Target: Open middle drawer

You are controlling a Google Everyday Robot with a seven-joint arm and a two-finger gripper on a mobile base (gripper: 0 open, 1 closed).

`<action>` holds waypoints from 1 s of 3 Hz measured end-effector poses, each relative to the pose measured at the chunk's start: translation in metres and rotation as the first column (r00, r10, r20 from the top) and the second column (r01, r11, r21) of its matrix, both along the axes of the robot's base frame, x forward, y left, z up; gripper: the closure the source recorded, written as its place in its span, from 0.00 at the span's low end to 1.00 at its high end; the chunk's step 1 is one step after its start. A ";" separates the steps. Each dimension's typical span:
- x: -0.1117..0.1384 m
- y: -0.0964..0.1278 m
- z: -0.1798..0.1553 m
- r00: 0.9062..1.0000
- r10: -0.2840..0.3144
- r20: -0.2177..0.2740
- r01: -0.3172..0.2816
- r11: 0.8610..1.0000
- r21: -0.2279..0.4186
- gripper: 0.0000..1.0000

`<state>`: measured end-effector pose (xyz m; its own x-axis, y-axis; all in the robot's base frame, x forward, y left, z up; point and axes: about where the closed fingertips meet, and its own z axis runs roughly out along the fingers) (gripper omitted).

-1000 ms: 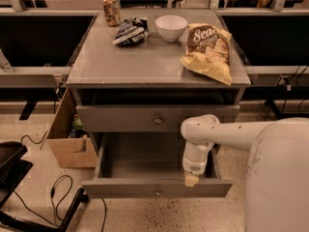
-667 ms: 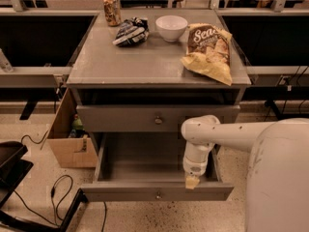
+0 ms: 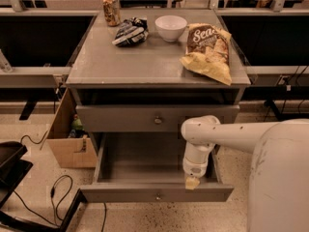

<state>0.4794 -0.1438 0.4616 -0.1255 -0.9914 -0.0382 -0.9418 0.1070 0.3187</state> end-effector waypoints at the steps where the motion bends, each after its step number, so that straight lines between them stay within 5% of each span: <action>1: -0.003 0.002 0.003 1.000 0.005 -0.009 -0.005 1.000 0.007 1.00; 3: -0.003 0.004 0.007 1.000 0.010 -0.018 -0.010 1.000 0.015 1.00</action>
Offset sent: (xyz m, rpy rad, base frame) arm -0.2554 -0.0311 0.0611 0.1207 0.5207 0.1056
